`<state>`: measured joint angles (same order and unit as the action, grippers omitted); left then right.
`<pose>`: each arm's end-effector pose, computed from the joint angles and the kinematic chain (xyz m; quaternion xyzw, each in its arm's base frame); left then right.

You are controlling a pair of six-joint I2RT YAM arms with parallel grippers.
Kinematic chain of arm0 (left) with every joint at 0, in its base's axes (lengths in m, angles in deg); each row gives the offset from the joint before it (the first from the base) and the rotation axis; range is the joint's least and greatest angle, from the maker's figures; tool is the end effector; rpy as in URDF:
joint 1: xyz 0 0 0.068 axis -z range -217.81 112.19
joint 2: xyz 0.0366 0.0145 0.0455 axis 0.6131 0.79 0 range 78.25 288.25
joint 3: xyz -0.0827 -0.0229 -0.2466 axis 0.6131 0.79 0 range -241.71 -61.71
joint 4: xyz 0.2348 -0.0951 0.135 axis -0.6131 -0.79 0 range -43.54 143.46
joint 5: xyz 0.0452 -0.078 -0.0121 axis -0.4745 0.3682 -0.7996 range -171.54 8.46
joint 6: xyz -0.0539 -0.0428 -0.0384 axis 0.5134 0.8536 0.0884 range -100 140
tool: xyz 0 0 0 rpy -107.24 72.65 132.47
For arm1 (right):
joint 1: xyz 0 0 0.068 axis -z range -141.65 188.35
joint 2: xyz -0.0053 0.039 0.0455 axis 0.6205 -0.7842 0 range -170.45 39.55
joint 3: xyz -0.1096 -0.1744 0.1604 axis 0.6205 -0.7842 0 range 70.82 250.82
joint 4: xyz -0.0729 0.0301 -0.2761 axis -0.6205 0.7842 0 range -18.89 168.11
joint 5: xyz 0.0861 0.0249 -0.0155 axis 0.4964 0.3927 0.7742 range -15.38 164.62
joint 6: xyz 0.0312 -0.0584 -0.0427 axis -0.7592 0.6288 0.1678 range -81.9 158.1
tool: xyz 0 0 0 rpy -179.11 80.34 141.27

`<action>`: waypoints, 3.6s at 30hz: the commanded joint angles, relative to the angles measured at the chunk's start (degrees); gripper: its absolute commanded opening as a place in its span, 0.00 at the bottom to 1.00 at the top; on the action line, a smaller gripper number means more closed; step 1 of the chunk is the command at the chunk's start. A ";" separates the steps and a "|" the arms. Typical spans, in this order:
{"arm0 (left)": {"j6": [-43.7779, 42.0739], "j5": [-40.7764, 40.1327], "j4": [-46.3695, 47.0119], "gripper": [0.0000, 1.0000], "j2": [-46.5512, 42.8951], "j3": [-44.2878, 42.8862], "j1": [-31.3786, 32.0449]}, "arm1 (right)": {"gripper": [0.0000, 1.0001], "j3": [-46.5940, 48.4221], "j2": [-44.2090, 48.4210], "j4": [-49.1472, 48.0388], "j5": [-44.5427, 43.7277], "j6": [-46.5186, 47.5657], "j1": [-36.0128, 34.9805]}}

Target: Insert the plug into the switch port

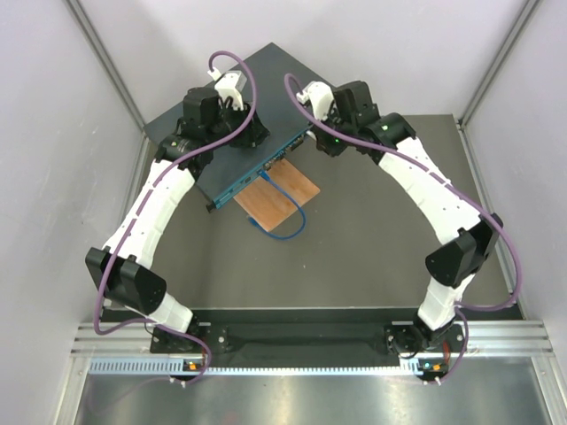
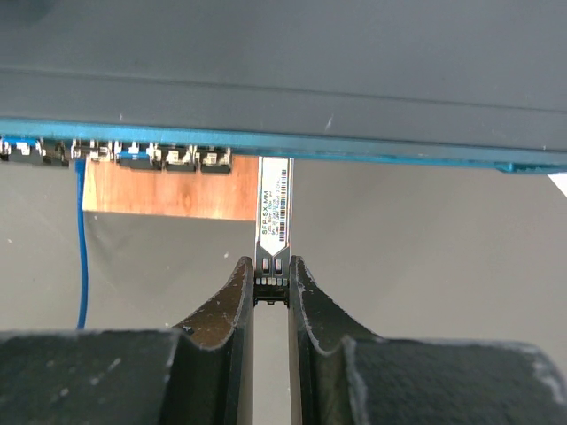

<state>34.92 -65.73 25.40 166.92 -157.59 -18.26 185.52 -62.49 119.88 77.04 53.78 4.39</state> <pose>0.3770 -0.1534 0.4095 0.1109 0.8117 -0.2748 0.5034 0.3629 0.2479 0.3946 -0.3828 0.8049 0.0905 0.4443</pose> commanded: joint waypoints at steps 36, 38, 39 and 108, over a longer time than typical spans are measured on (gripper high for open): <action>0.99 2.12 2.56 0.46 0.28 0.07 -0.57 | 0.00 2.19 -0.26 -2.46 1.72 -0.04 0.12; 0.90 1.94 2.39 0.46 0.11 -0.01 -0.57 | 0.00 2.72 -0.88 -2.54 1.54 -0.04 0.20; 0.90 1.94 2.30 0.46 0.02 0.07 -0.65 | 0.00 3.25 -1.14 -2.54 1.45 -0.04 0.20; 2.75 2.91 3.00 0.46 0.98 1.13 -0.92 | 0.13 4.75 -3.61 -16.08 5.41 -1.80 -1.03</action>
<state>36.86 -63.78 26.65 166.94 -156.95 -18.89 188.95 -67.06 115.25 79.03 51.31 4.46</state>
